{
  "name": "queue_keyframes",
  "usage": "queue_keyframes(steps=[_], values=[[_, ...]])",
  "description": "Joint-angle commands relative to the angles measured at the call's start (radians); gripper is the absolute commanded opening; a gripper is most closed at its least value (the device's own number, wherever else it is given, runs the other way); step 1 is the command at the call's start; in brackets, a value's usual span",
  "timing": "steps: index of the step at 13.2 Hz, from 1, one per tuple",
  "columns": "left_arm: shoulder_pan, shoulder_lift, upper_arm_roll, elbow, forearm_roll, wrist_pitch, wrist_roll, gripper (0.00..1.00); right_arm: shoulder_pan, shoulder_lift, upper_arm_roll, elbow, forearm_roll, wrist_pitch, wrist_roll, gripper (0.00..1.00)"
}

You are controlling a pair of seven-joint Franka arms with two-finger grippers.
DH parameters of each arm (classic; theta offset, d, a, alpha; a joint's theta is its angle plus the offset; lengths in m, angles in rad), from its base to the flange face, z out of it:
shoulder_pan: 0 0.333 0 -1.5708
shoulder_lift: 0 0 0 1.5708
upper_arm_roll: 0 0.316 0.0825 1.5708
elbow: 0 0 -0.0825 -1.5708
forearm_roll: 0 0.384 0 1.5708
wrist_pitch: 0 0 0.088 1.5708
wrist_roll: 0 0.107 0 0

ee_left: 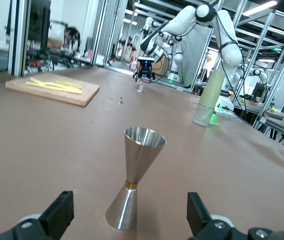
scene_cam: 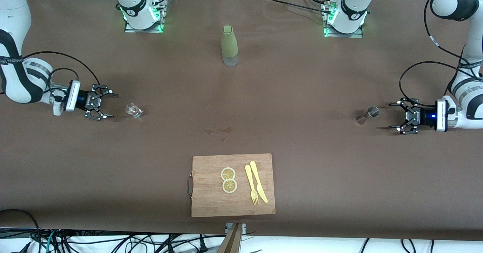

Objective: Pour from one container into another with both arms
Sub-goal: 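Close the right gripper on the glass while the left gripper grips the jigger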

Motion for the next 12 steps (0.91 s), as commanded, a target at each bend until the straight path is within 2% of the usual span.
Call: queue_keyframes(steps=[1, 4, 9, 12], values=[[0.005, 0.02, 0.0, -0.004, -0.059, 0.005, 0.197, 1.0, 0.006, -0.032, 0.012, -0.099, 0.104, 0.044, -0.083, 1.0], [0.002, 0.031, 0.0, -0.014, -0.081, 0.01, 0.275, 1.0, 0.047, -0.012, 0.021, -0.126, 0.208, 0.071, -0.161, 1.0], [-0.018, 0.03, 0.0, -0.118, -0.109, 0.049, 0.358, 1.0, 0.118, 0.054, 0.021, -0.124, 0.373, 0.08, -0.255, 1.0], [-0.05, 0.03, -0.002, -0.144, -0.122, 0.06, 0.363, 1.0, 0.13, 0.068, 0.021, -0.121, 0.389, 0.079, -0.258, 0.99]])
